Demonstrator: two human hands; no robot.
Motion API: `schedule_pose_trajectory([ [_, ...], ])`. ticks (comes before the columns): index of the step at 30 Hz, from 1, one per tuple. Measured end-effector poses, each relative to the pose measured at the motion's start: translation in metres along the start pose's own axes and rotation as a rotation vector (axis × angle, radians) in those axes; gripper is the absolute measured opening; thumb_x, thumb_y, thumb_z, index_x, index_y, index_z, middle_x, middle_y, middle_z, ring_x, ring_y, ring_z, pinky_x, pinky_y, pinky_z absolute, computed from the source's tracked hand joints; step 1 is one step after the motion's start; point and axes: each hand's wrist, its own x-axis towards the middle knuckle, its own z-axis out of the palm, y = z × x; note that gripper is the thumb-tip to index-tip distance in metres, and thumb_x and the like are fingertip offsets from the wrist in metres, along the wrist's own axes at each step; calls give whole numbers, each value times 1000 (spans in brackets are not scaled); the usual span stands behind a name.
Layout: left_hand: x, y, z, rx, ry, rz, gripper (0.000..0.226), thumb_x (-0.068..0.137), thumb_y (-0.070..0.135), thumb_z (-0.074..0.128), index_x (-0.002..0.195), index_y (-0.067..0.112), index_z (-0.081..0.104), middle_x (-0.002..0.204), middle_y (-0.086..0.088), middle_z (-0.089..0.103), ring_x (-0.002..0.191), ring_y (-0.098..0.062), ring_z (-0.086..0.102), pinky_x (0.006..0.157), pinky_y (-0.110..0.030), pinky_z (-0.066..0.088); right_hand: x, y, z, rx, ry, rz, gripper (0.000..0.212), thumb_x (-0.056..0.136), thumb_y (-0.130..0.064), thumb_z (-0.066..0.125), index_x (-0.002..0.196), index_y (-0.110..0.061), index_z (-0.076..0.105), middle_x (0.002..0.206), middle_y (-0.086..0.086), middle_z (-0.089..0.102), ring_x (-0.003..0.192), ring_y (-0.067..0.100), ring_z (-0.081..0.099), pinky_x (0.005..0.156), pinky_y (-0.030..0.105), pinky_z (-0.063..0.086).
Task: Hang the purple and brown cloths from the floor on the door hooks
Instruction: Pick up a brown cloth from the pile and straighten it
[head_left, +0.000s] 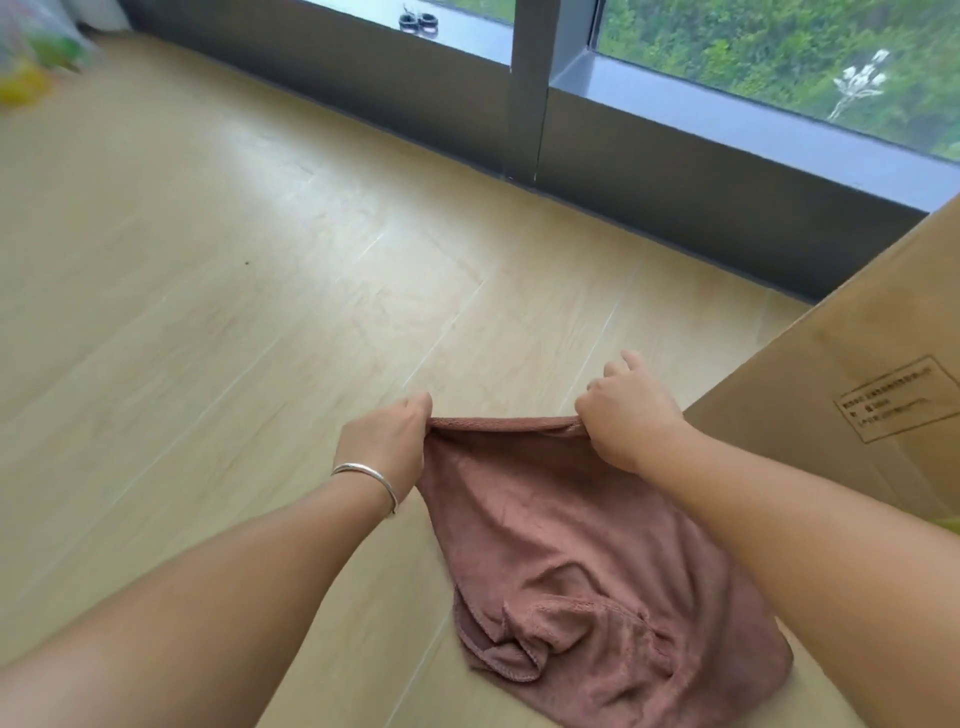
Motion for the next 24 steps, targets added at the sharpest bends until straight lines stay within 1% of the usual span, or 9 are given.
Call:
schedule_pose_trajectory([
  [2,-11,-12,-26,-4,0,-23,11,91,11,44,91,21,42,82,2,56,70,-27,53,54,-33,38,-3,1,-29,57,3,-32,18,86,-11,46,88,-24,59,95,-1,66,93,24,58,77,34,39],
  [4,-26,-23,-54,-17,8,-55,8,93,13,42,91,21,42,80,2,55,69,-28,53,54,-33,38,-7,1,-60,153,10,-42,17,84,-6,46,84,-22,51,91,2,65,86,28,64,61,31,36],
  [6,-47,-35,-83,-53,30,-104,7,95,16,40,90,20,43,75,2,50,67,-29,52,54,-34,40,-15,1,-92,213,38,-54,17,83,-6,46,81,-23,43,88,2,62,81,30,63,56,31,32],
  [9,-83,-52,-134,-99,67,-182,9,96,20,40,88,20,44,64,4,41,61,-29,49,53,-33,39,-30,-1,-146,245,97,-89,14,81,-10,46,83,-23,49,86,0,60,77,29,61,53,29,30],
  [13,-123,-77,-213,-132,77,-251,8,95,19,41,89,19,46,65,1,47,61,-31,53,55,-36,46,-49,-5,-230,315,105,-181,18,86,-13,45,94,-23,58,89,-3,50,78,25,58,54,29,30],
  [16,-146,-107,-277,-128,91,-303,8,96,20,40,90,20,46,60,5,38,60,-30,49,53,-33,39,-57,-10,-302,364,90,-257,18,84,-14,44,96,-23,55,89,-4,47,73,22,52,54,29,32],
  [18,-158,-130,-320,-116,111,-335,9,96,21,40,90,20,45,61,5,38,61,-29,48,53,-32,35,-58,-15,-352,338,137,-305,14,82,-27,46,92,-22,53,86,-5,49,69,21,49,53,29,28],
  [21,-173,-170,-382,-105,140,-394,10,97,19,38,91,21,46,67,5,46,64,-28,50,55,-32,38,-53,-28,-427,329,246,-320,33,78,-54,40,82,-22,45,71,-7,45,61,20,43,49,30,19],
  [24,-190,-214,-440,-94,166,-453,9,96,18,40,93,23,46,74,5,53,68,-28,52,58,-33,41,-42,-46,-497,394,339,-311,42,81,-62,27,80,-23,44,66,-8,49,62,19,49,52,31,26],
])
